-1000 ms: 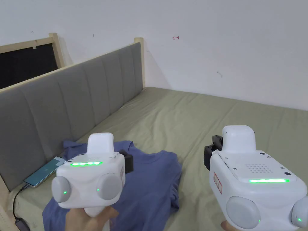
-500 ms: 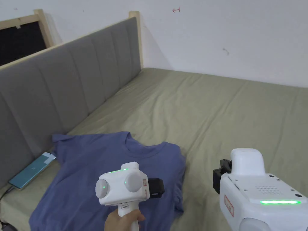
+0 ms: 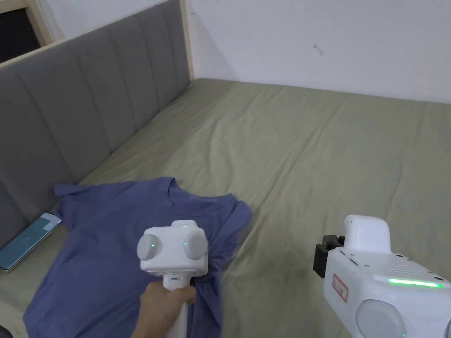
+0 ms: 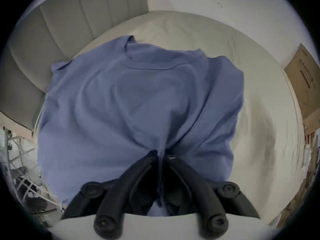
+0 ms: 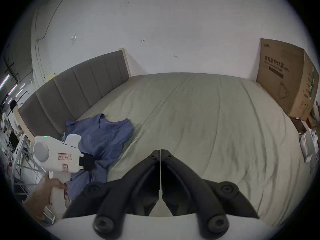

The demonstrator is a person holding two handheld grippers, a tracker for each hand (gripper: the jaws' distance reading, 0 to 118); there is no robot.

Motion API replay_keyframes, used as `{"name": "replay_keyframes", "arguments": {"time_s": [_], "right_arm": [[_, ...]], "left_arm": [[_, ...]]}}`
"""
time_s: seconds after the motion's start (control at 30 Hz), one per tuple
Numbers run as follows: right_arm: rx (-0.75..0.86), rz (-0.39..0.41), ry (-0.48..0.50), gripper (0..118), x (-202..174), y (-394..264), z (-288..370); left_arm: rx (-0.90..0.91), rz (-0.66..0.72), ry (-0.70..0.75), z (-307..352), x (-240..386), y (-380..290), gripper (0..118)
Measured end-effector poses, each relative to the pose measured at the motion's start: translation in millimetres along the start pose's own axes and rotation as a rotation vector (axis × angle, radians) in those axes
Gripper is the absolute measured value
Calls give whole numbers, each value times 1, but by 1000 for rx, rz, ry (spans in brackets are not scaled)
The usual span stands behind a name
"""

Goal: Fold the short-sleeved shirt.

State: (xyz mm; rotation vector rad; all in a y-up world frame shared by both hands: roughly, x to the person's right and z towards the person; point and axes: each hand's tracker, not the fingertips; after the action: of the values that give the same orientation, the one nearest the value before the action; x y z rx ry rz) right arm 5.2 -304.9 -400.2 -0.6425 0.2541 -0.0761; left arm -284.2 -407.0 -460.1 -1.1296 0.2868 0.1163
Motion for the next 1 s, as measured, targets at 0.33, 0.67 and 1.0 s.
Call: {"name": "replay_keyframes", "arguments": {"time_s": [0.33, 0.67, 1.0], "right_arm": [[6, -4, -9, 2, 12, -3, 14], [64, -100, -54, 2, 47, 8, 48], [246, -259, -256, 2, 140, 21, 147]], "left_arm": [[-28, 88, -158, 20, -14, 13, 6], [177, 49, -303, 120, 37, 51, 6], [248, -173, -690, 226, 220, 45, 6]]}}
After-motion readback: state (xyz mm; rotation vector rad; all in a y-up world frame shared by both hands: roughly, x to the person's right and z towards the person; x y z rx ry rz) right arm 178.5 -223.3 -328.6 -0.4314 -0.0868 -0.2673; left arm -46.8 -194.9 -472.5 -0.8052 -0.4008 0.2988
